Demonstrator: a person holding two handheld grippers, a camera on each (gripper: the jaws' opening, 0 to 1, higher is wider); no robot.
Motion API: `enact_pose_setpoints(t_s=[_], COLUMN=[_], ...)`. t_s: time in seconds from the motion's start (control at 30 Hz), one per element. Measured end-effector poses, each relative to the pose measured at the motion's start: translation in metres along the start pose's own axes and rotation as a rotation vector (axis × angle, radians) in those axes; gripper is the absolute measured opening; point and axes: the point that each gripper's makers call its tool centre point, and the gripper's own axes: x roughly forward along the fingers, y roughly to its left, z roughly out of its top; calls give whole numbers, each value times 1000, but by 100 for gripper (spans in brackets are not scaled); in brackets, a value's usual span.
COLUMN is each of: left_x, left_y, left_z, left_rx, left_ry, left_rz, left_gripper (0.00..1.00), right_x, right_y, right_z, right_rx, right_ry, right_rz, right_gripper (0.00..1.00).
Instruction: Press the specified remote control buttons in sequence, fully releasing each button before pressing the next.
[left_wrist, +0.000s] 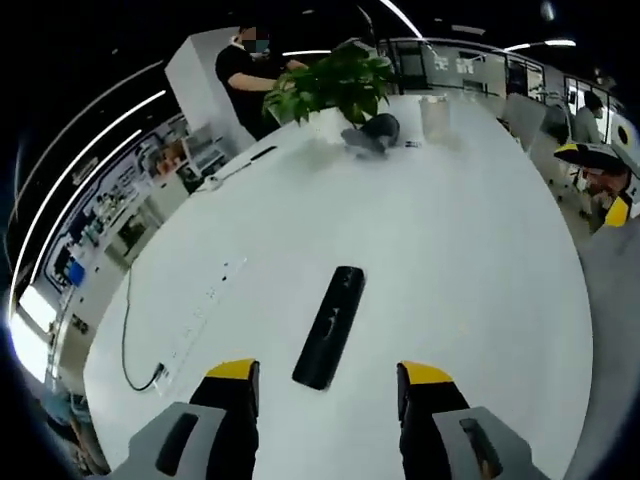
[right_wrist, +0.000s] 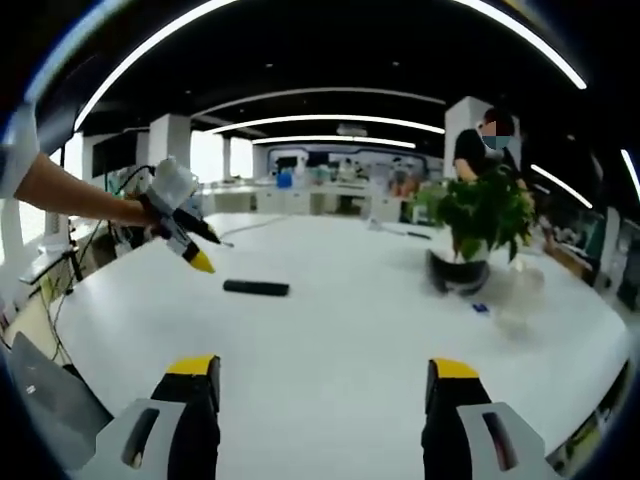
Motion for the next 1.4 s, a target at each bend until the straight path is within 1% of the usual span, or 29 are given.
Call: enact_pose_setpoints(t_s=[0.1,0.17,0.2,0.23,0.27,0.37,0.47,0.6,0.63,0.67,0.73,0.8,0.87,0.9,0.97,1.0,1.03,1.07,1.1,1.13,1.4], left_x=[9,15,17,20,22,31,37,47,53,55,60,64,67,70,76,76,77,78,76,77,76], left_y=[3,4,6,6,7,11,14,15,14,12,10,6,3,6,10,10,4,10,6,6,4], left_z=[-1,-3,-4,-7,-9,-17,-19,-25,-31,-33,-35,-37,-44,-49,-51,-50,-53,-51,-51,-50,-50], left_rx=[13,20,22,22,23,19,33,38,39,35,38,34,38,55,65,51,10,41,62,114,117], left_ry=[17,35,42,64,75,111,119,154,178,189,199,210,248,264,267,274,294,283,288,280,310], left_rz=[-29,-48,-47,-62,-71,-93,-100,-117,-125,-130,-130,-137,-141,-146,-127,-132,-176,-151,-166,-186,-175], left_gripper=[52,48,45,41,39,40,39,37,36,35,34,32,29,29,30,28,24,24,24,24,23], right_x=[1,1,1,1,1,1,2,3,3,3,3,3,3,3,3,3,3,3,3,4,5], right_y=[0,0,0,0,0,0,2,3,3,3,4,3,3,3,2,2,3,4,5,6,11], right_z=[-1,-2,-2,-3,-3,-4,-6,-8,-9,-10,-11,-12,-12,-12,-13,-13,-13,-14,-16,-17,-21], right_rx=[1,0,3,4,3,2,-4,-15,-16,-17,-17,-20,-20,-18,-16,-14,-10,-10,-18,-22,-51], right_ry=[5,10,11,14,15,24,34,45,50,54,61,66,65,67,74,74,74,78,92,97,115], right_rz=[2,-1,0,-1,-1,1,3,5,4,4,6,5,4,4,3,3,7,10,15,17,33], right_gripper=[83,83,82,82,82,82,82,81,82,82,81,81,81,81,81,81,81,81,81,81,80])
